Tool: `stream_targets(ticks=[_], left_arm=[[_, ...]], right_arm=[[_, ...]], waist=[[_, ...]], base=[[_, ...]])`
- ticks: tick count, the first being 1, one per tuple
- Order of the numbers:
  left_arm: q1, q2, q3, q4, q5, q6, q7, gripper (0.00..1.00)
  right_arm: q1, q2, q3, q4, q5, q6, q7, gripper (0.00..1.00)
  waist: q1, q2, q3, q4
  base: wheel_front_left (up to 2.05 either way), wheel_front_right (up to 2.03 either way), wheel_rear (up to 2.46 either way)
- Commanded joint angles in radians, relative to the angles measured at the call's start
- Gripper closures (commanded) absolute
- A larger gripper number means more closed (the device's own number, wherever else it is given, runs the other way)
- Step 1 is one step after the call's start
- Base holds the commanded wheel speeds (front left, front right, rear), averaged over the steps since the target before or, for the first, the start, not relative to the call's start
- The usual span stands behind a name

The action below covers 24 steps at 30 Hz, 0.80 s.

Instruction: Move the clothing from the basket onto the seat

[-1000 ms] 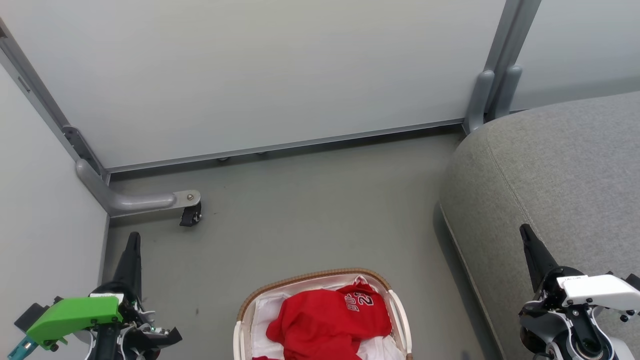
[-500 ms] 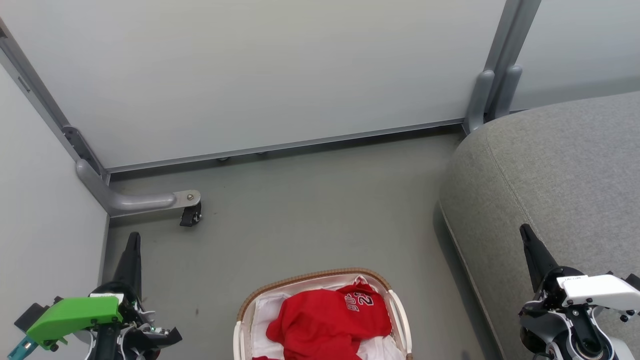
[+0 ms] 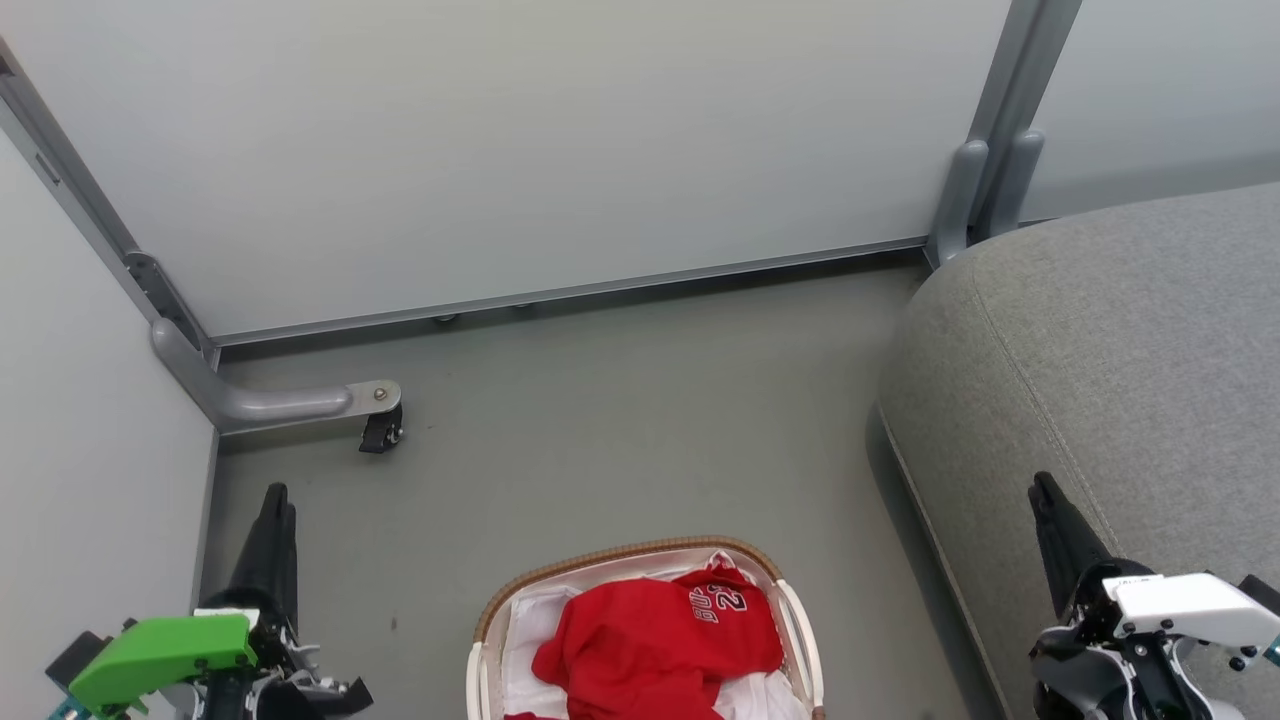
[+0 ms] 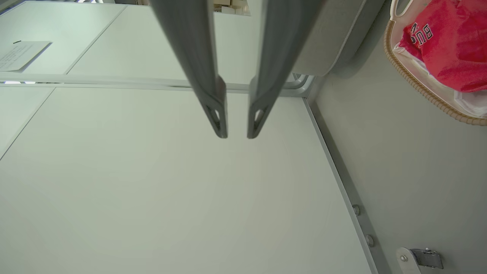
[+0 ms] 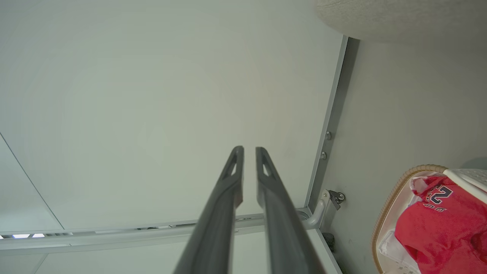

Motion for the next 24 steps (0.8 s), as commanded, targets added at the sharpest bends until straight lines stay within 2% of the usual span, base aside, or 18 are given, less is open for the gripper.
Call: stream_targets(ticks=[1, 13, 24], left_arm=[[0.004, -0.001, -0.002, 0.003, 0.001, 0.0, -0.001, 0.0], [0.043, -0.002, -0.05, -0.006, 0.03, 0.0, -0.052, 0.0], [0.054, 0.0, -0.073, -0.054, 0.15, 0.0, -0.106, 0.0]], right_arm=[[0.004, 0.001, 0.002, 0.005, -0.001, 0.0, -0.002, 0.0], [0.028, 0.004, 0.032, 0.021, -0.05, 0.0, -0.052, 0.0], [0.032, 0.001, 0.028, -0.018, -0.237, 0.0, -0.106, 0.0]], waist=[[0.0, -0.0001, 0.0, 0.0], [0.0, -0.0001, -0.004, 0.0], [0.0, -0.0001, -0.009, 0.002]], base=[[0.0, 0.0, 0.0], [0.0, 0.0, 0.0], [0.0, 0.0, 0.0]])
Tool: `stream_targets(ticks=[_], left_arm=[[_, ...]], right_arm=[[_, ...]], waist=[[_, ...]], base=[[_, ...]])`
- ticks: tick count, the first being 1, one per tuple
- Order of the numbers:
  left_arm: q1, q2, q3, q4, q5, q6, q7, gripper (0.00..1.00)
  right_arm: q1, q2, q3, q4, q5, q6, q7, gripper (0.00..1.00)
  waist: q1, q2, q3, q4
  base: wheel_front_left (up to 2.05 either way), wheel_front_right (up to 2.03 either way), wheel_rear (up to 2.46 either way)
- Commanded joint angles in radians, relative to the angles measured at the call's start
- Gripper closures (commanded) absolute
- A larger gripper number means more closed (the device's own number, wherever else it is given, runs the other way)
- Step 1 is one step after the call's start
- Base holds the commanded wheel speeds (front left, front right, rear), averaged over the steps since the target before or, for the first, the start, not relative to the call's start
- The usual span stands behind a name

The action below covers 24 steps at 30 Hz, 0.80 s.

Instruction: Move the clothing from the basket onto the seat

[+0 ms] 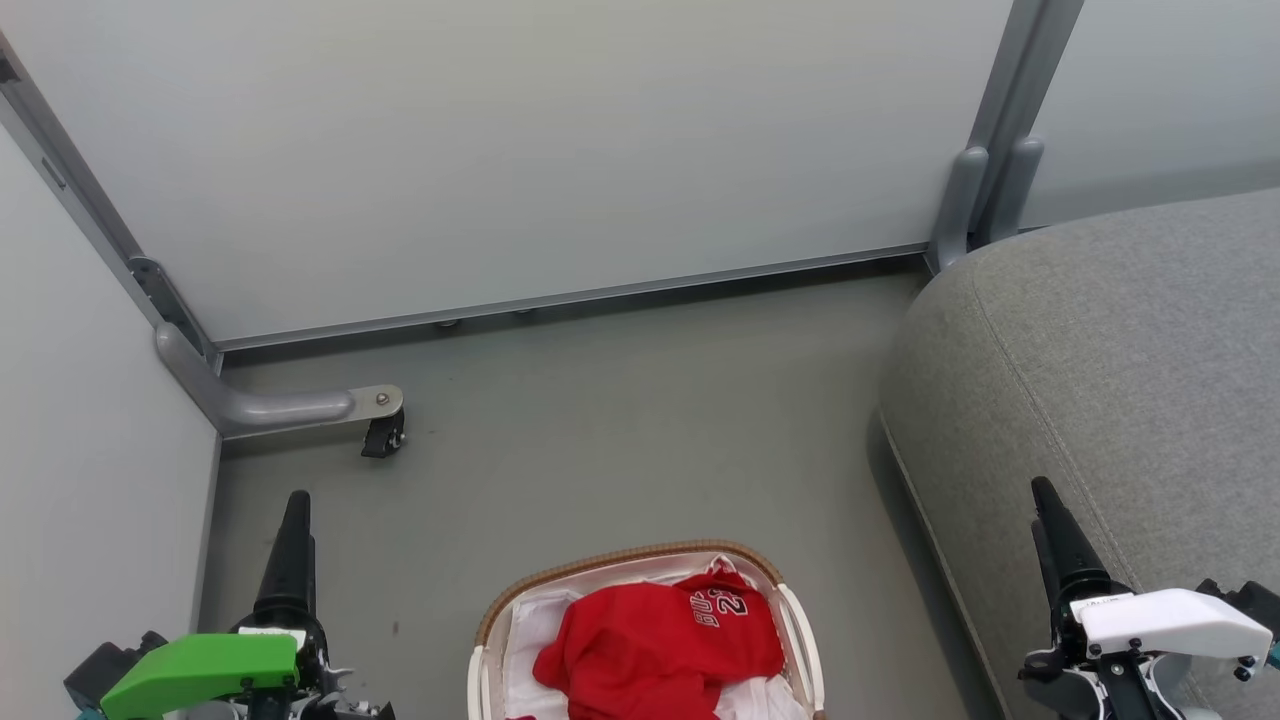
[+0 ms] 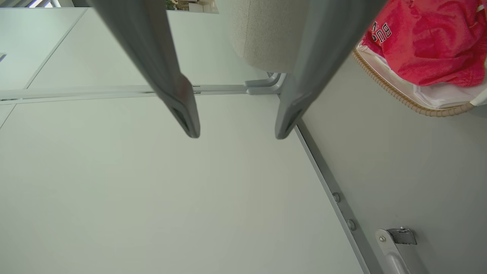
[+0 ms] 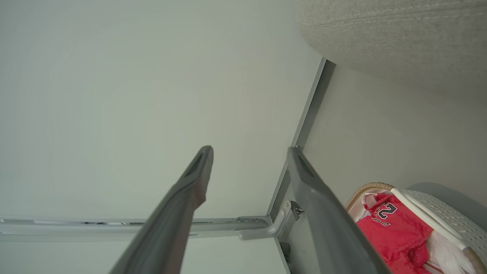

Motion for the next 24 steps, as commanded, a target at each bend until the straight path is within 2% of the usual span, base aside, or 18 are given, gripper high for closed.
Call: stream_targets(ticks=[1, 9, 24], left_arm=[[-0.005, 0.005, 0.0, -0.024, 0.035, 0.0, -0.011, 0.0], [-0.005, 0.006, -0.015, -0.061, 0.191, 0.01, -0.042, 0.0], [0.024, 0.008, -0.073, -0.113, 0.532, 0.057, -0.095, 0.0]], right_arm=[[-0.004, -0.01, -0.002, -0.025, -0.044, 0.0, -0.011, 0.0], [0.0, -0.012, 0.0, -0.07, -0.208, 0.0, -0.043, 0.0], [0.018, -0.015, 0.042, -0.119, -0.512, 0.0, -0.096, 0.0]], waist=[[0.0, 0.0, -0.001, 0.0], [0.0, 0.0, -0.003, 0.002], [0.0, 0.0, -0.006, 0.005]], base=[[0.0, 0.0, 0.0], [0.0, 0.0, 0.0], [0.0, 0.0, 0.0]])
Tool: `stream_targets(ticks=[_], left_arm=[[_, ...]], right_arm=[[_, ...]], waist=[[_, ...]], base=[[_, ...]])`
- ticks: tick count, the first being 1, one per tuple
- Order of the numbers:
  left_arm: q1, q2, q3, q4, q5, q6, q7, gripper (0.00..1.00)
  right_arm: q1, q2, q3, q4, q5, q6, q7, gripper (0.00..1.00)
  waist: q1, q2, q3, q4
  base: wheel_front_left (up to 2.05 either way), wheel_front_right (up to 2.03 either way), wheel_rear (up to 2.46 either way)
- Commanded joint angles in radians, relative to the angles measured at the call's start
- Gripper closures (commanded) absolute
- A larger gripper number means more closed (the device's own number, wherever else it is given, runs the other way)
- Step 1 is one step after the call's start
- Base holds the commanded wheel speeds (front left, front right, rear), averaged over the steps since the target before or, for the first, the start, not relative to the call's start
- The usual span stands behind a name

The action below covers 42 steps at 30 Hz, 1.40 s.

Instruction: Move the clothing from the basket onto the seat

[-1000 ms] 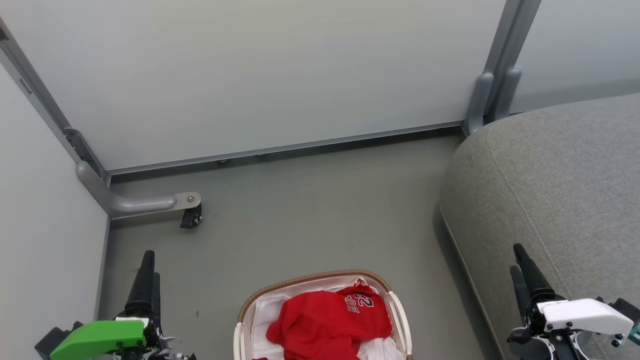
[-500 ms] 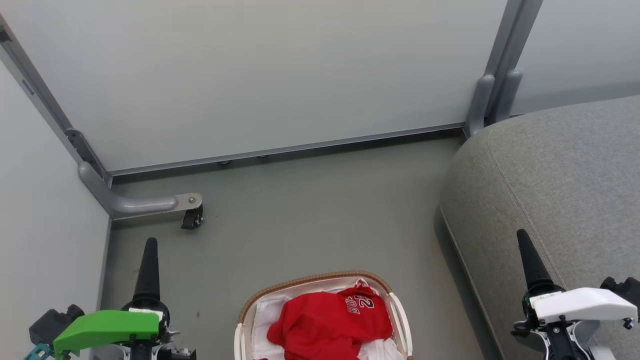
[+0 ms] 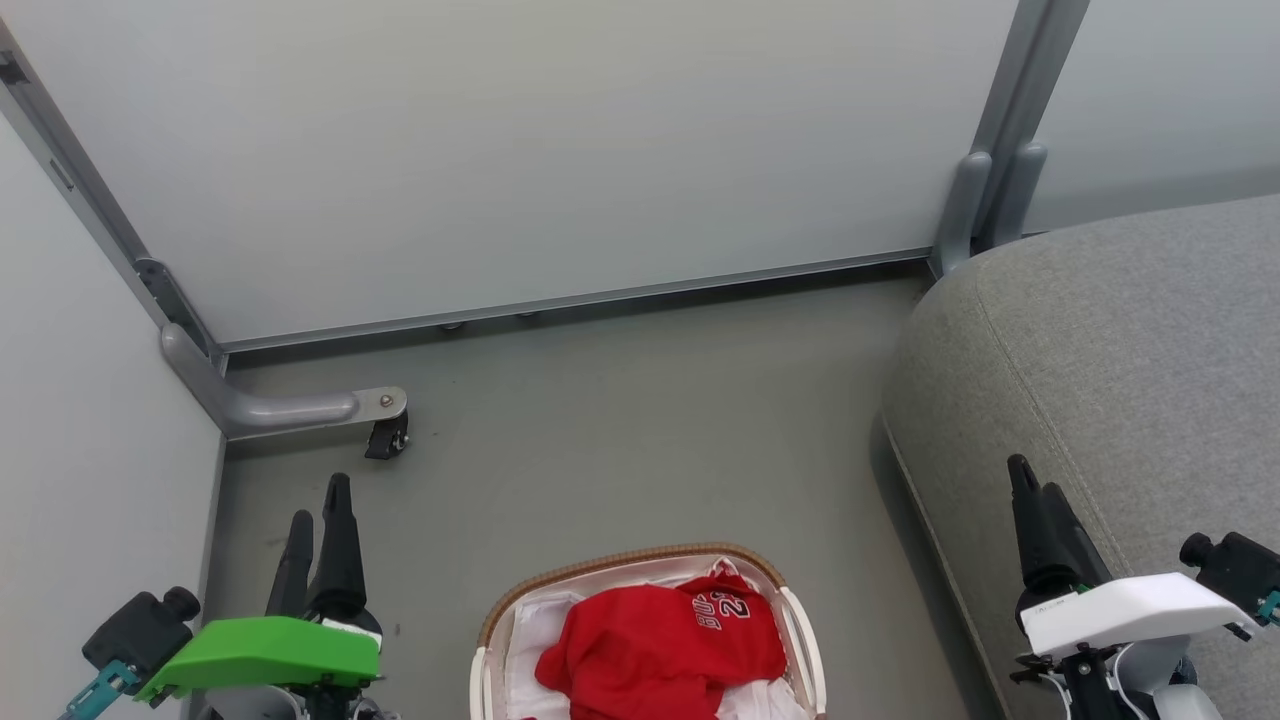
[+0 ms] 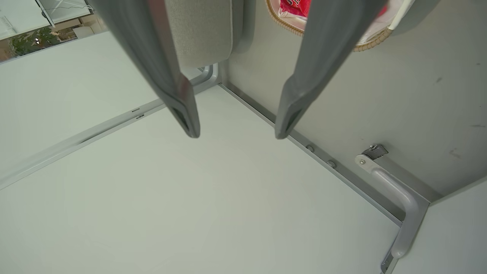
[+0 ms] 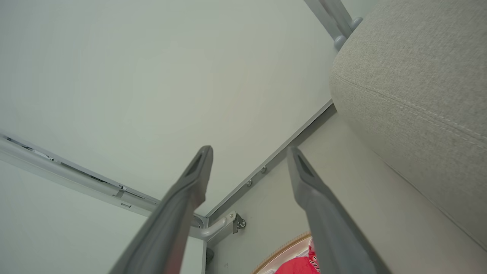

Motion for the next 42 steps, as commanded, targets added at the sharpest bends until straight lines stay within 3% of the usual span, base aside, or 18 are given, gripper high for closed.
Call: stream_targets(ticks=[1, 23, 42], left_arm=[[0.003, 0.007, -0.006, -0.015, 0.048, 0.005, -0.01, 0.0], [0.058, 0.009, -0.049, 0.014, 0.411, 0.035, -0.076, 0.0], [0.083, 0.011, -0.075, 0.045, 0.578, 0.045, -0.123, 0.0]], right_arm=[[0.001, -0.009, 0.005, -0.018, -0.045, 0.0, -0.012, 0.0], [0.024, -0.013, 0.039, 0.005, -0.385, 0.0, -0.078, 0.0], [0.038, -0.015, 0.056, 0.0, -0.576, 0.0, -0.124, 0.0]], waist=[[0.0, 0.0, 0.0, 0.0], [0.0, 0.0, -0.007, 0.003], [0.0, 0.0, -0.01, 0.006]], base=[[0.0, 0.0, 0.0], [0.0, 0.0, 0.0], [0.0, 0.0, 0.0]])
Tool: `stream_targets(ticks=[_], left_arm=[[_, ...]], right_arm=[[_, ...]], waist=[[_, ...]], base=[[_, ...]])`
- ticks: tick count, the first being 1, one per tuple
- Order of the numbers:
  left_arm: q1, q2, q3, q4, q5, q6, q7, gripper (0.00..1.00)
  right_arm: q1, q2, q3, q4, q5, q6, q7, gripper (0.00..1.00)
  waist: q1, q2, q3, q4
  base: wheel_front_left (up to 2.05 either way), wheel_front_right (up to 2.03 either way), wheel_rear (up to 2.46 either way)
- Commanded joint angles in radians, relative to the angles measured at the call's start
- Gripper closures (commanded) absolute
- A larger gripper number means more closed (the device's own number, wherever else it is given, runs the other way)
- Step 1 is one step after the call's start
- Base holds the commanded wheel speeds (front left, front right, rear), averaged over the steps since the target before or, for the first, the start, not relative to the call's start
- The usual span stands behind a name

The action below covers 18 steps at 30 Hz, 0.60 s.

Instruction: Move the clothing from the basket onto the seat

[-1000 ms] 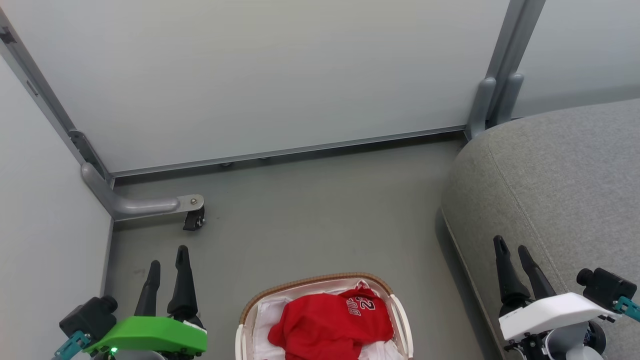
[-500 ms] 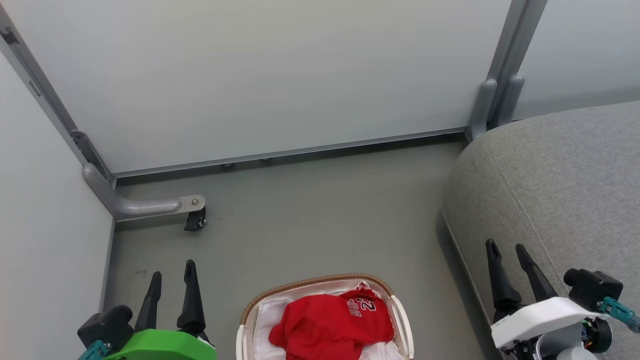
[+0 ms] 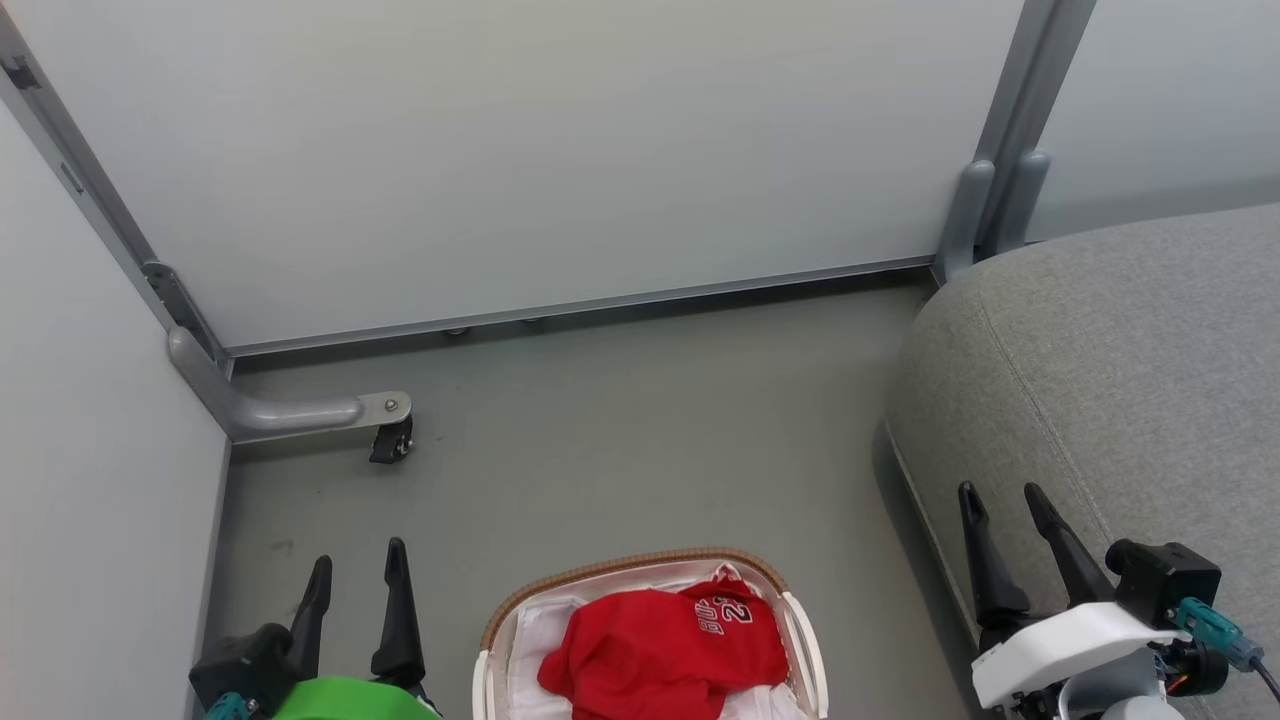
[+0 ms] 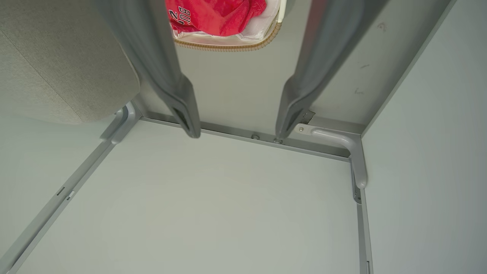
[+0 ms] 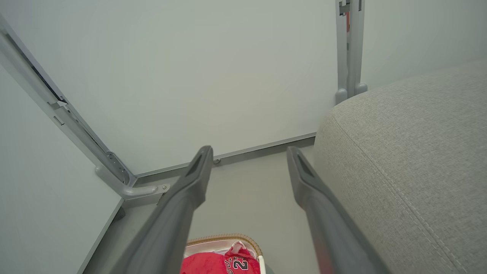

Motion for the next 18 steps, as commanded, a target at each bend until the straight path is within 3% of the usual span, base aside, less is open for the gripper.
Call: stream_targets(ticks=[1, 18], left_arm=[[0.01, 0.007, -0.004, -0.003, 0.026, 0.004, -0.011, 0.0], [0.027, 0.008, -0.019, 0.034, 0.132, 0.014, -0.045, 0.0]], right_arm=[[0.012, -0.006, 0.001, -0.009, -0.028, 0.0, -0.01, 0.0], [0.023, -0.008, 0.013, -0.011, -0.175, 0.0, -0.045, 0.0]], waist=[[0.0, 0.0, 0.0, 0.0], [0.0, 0.0, -0.005, 0.003]], base=[[0.0, 0.0, 0.0], [0.0, 0.0, 0.0]])
